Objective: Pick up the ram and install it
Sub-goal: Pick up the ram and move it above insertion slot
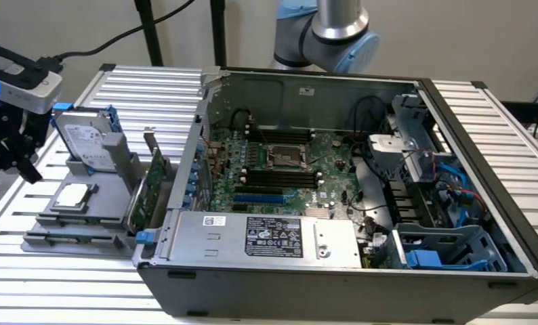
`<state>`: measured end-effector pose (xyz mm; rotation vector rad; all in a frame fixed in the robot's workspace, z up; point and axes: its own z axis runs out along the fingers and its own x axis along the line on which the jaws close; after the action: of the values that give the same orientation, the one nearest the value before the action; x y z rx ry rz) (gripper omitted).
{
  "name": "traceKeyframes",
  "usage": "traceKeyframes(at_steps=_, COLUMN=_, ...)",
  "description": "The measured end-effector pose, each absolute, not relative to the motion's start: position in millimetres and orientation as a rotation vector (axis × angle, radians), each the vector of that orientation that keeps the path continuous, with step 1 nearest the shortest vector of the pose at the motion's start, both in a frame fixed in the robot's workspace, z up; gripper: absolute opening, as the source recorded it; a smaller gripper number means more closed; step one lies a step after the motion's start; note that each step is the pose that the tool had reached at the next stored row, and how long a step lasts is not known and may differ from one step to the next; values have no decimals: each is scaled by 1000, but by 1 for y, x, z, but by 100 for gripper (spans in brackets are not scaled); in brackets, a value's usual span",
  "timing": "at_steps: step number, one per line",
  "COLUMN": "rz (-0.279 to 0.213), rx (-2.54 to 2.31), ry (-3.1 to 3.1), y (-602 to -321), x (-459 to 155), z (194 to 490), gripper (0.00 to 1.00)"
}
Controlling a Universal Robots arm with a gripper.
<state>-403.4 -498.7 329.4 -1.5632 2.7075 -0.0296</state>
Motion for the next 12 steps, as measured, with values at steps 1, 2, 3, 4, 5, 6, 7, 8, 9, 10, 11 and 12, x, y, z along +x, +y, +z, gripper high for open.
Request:
traceKeyframes(at_steps=1, rz=-29, rx=-1587, ry=2693, y=-499, x=-403, z=329, gripper=11)
traceKeyframes(at_steps=2, rz=-29, rx=-1611, ry=2679, y=-499, x=-403, z=328, gripper=11)
traceKeyframes(at_steps=3, rz=-29, rx=-1635, ry=2664, y=-499, x=-403, z=327, gripper=11)
traceKeyframes(at_steps=4, rz=-29, rx=-1661, ry=2648, y=-499, x=-403, z=326, gripper=11)
traceKeyframes(at_steps=5, rz=-28, rx=-1684, ry=2633, y=-499, x=-403, z=325, gripper=11)
traceKeyframes(at_steps=6, rz=-28, rx=-1707, ry=2618, y=-499, x=-403, z=324, gripper=11)
traceKeyframes(at_steps=7, rz=-28, rx=-1731, ry=2602, y=-499, x=-403, z=324, gripper=11)
traceKeyframes(at_steps=8, rz=-28, rx=-1754, ry=2586, y=-499, x=-403, z=323, gripper=11)
traceKeyframes(at_steps=9, rz=-28, rx=-1779, ry=2569, y=-499, x=-403, z=322, gripper=11)
traceKeyframes(at_steps=10, rz=-27, rx=-1803, ry=2552, y=-499, x=-403, z=321, gripper=11)
traceKeyframes(at_steps=11, rz=-27, rx=-1825, ry=2536, y=-499, x=-403, z=320, gripper=11)
traceKeyframes(at_steps=12, rz=-27, rx=-1848, ry=2519, y=-499, x=-403, z=319, gripper=11)
